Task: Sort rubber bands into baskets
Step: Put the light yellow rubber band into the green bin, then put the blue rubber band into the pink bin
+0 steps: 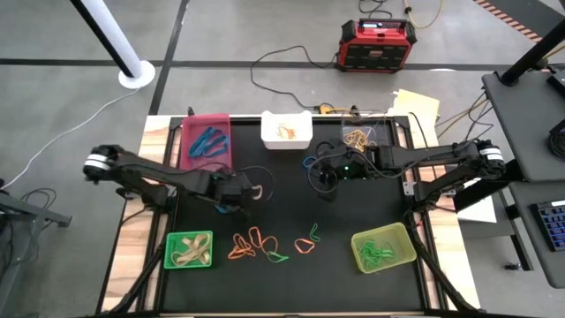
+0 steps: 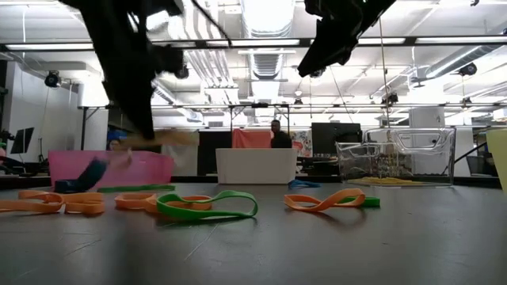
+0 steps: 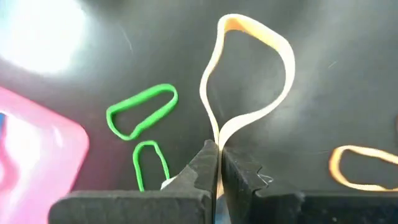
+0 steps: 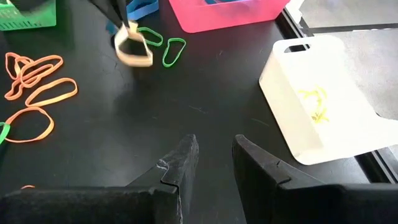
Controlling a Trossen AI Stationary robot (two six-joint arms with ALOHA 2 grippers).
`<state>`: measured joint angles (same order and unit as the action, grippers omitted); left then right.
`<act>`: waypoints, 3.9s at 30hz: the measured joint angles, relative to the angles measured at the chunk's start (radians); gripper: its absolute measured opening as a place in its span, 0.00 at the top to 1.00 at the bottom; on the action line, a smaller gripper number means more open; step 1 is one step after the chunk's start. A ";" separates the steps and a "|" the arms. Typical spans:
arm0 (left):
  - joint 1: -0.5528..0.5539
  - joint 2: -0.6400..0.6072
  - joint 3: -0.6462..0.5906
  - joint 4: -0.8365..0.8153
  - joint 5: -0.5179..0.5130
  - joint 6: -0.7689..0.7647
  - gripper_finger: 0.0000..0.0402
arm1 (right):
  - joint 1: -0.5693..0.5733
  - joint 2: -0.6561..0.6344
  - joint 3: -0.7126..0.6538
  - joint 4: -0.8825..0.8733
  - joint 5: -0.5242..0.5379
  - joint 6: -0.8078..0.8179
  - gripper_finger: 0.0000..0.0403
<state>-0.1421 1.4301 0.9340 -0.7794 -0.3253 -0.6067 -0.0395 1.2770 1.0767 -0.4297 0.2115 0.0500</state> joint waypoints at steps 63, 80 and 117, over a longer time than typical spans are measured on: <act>-0.500 -0.140 -0.149 -0.221 0.612 -0.624 0.97 | 0.000 0.000 -0.083 0.133 -0.001 -0.032 0.76; -0.500 -0.142 -0.094 -0.257 0.503 -0.509 0.64 | 0.000 0.000 -0.083 0.207 -0.002 -0.073 0.76; -0.123 -0.142 -0.003 -0.111 0.205 0.291 0.81 | 0.047 -0.107 -0.064 -0.103 0.210 0.051 0.82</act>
<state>-0.2656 1.2877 0.9305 -0.8904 -0.1207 -0.3152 0.0078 1.1702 1.0126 -0.5327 0.4219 0.1013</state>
